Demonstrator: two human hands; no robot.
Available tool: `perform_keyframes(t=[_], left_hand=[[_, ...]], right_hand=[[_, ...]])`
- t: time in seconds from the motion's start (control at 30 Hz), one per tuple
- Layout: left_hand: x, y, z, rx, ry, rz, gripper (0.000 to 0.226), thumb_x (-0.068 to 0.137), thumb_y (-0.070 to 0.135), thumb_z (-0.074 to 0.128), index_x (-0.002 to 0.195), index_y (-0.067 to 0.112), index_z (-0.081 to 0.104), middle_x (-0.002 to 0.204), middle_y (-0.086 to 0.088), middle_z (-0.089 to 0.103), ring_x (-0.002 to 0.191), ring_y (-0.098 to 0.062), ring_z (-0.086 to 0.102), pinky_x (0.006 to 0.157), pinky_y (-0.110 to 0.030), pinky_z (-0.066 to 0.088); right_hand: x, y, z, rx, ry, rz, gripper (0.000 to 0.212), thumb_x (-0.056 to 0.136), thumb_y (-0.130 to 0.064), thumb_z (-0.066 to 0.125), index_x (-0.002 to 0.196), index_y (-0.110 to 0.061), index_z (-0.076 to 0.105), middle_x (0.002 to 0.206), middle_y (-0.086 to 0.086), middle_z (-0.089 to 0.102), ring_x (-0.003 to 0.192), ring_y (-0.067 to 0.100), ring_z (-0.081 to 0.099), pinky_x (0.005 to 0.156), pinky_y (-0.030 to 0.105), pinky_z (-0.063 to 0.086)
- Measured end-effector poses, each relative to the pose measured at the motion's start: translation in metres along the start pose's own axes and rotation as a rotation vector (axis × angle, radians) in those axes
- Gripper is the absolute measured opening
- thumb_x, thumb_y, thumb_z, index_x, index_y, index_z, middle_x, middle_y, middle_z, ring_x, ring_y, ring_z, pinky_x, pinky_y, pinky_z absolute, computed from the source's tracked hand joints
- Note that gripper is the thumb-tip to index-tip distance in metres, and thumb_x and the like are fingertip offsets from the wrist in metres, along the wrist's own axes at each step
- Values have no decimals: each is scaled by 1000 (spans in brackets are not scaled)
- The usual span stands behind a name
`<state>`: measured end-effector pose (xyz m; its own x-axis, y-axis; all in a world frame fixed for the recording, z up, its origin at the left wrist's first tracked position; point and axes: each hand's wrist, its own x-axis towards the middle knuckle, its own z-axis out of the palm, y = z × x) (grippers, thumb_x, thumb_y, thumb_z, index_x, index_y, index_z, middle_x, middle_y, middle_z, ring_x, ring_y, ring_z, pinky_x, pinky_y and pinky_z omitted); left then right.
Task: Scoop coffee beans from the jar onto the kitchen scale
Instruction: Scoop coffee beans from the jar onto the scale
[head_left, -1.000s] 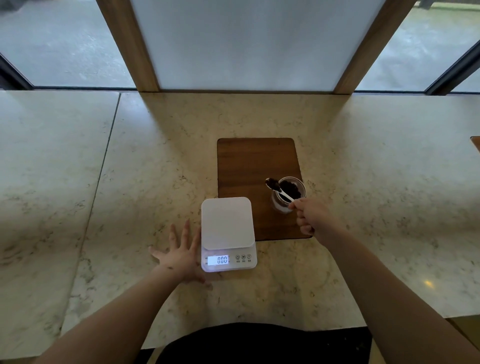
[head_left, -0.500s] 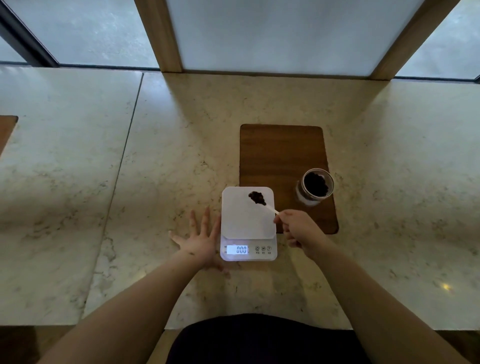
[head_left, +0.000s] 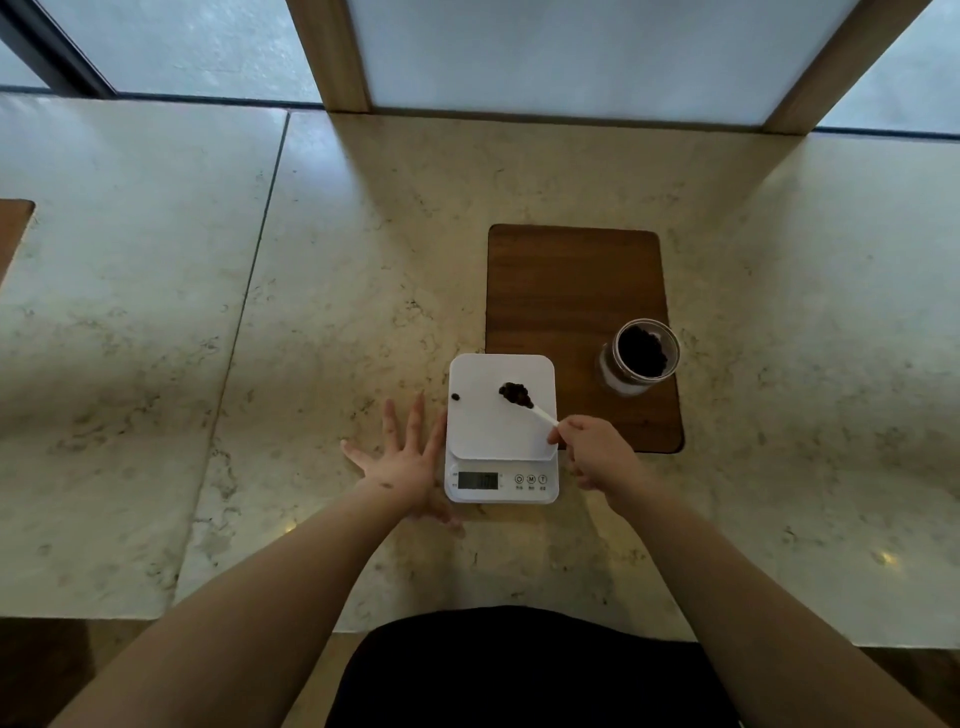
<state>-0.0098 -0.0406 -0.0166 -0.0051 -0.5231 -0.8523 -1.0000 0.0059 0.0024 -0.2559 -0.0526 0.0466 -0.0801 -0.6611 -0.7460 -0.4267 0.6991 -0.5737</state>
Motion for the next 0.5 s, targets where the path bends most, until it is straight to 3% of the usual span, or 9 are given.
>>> perform_keyframes(t=[0.27,0.5], left_hand=[[0,-1,0,-3,13,14,163,47,95,70,122,38,-63,127,4,-75,122,-40,-65,96,-96,-5],[-1,-1,-1,-3,7,24,163,49,95,70,130,36,-59,128,3,-75,123,-41,-65,96,-95,-6]], right_hand=[[0,4,3,7,22,-42,33,101,-19,37,85,-9,64,63,1,43,52,16,35,48,30,28],[0,12,10,-220,139,-205,29,103,-19,37,92,-12,62,86,3,60,67,14,49,53,26,35]])
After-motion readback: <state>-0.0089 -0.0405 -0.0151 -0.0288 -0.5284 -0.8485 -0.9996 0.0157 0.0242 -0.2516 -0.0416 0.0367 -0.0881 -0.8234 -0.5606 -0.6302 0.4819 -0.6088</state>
